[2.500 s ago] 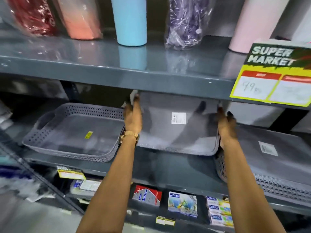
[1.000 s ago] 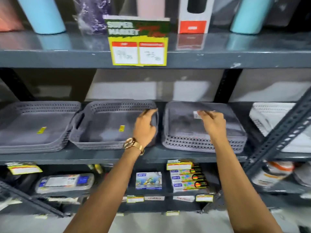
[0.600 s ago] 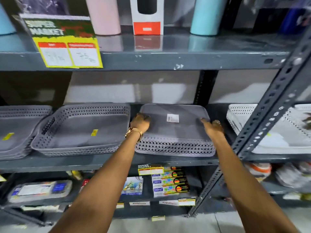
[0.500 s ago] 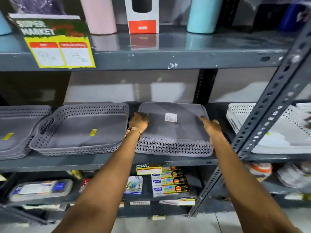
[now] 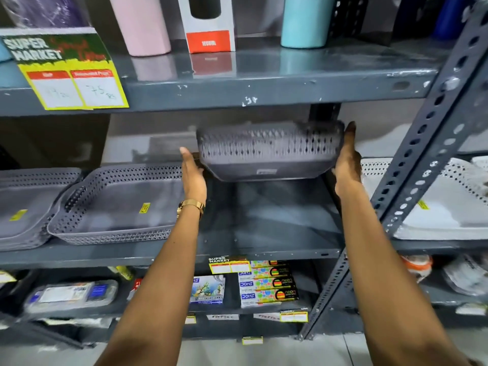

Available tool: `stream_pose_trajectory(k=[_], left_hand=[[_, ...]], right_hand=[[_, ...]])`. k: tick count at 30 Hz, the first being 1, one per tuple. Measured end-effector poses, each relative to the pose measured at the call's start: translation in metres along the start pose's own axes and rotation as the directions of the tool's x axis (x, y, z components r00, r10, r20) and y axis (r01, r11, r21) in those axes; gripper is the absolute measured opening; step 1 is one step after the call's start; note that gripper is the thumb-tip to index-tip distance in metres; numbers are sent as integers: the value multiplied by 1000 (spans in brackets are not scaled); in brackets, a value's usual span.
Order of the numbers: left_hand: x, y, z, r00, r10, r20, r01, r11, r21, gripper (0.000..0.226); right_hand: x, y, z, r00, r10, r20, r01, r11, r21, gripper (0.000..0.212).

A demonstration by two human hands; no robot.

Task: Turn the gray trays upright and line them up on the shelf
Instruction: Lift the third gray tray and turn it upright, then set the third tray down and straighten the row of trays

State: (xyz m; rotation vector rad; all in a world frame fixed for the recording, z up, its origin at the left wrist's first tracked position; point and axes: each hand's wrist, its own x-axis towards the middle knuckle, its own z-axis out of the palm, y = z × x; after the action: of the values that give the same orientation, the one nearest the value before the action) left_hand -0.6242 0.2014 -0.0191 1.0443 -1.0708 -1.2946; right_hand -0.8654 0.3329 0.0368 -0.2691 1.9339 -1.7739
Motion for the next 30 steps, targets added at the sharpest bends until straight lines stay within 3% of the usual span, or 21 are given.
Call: stream_pose_trajectory(k=[3,5,8,10,11,14,17,20,22,25,27,30], left_hand=[[10,-34,-16,994,-113,-15,113,993,42,128],[-4,-31,-20,985,-161,-64,164,985,43,121],[-35,-19,-16,993,-98,-59,107,981,164,67],[-36,-33,-18,997,-63,-47,73,961,267,37],[-39,-37,-20,998,-66,-23,70,947,313,34],[-45,-47,-30,993,-108,39,80,893,442,49],[-52,-48,-38,993,-105,54,61,844,533,56],[-59,-38,-44,993,-57,106,-19,795,606,55],[-65,-35,-50,987,-12,160,-103,715,692,52],[-70,-26,-67,981,55,185,-169,705,689,48],[-68,-11,-87,972,138,190,-230,727,647,37],[-53,13,-138,935,308,177,-344,662,665,25]], right_hand=[[-8,23,-1,994,102,34,-103,994,43,89],[-11,38,-2,990,138,-7,-138,990,43,73],[-4,61,-6,989,140,-43,-138,990,41,49],[0,78,-11,991,134,1,-134,991,-11,48],[2,85,-12,992,123,11,-122,992,-44,52],[1,103,-9,995,98,-13,-98,969,-228,69],[-3,115,-6,998,50,-27,-57,917,-396,59],[-13,117,-1,991,-124,-50,53,704,-708,76],[-30,109,13,959,-282,9,169,550,-818,84],[-67,93,57,888,-400,227,419,500,-758,67],[-91,90,94,862,-341,375,506,529,-681,60],[-130,91,143,843,-186,505,507,589,-630,54]])
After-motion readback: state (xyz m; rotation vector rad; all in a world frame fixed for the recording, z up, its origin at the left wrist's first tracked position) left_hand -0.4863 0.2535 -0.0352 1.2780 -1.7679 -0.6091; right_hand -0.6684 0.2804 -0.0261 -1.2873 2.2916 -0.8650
